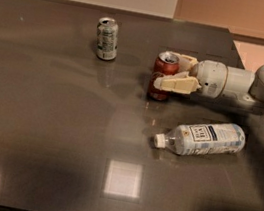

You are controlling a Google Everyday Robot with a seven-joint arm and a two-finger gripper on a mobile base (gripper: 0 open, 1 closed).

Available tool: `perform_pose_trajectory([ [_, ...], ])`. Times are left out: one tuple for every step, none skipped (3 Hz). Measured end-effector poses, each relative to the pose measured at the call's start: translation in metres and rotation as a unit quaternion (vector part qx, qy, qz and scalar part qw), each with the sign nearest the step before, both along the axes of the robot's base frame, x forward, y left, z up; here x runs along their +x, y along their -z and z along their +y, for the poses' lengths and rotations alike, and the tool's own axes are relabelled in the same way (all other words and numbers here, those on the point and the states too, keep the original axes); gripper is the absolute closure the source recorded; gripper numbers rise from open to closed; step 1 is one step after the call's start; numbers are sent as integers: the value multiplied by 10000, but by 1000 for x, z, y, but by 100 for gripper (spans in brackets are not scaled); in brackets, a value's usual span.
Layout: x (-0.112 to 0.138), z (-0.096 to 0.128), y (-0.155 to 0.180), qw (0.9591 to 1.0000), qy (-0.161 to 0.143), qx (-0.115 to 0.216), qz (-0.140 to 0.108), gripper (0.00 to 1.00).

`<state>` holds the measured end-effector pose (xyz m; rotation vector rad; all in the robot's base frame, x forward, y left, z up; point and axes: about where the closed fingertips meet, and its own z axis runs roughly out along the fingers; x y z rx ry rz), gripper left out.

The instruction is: Place coke can upright

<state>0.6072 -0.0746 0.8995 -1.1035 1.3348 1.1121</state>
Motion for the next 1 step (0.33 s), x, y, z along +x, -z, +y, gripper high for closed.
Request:
perform_pose_trajectory([
  [0,0,0,10000,-1,0,0,0],
])
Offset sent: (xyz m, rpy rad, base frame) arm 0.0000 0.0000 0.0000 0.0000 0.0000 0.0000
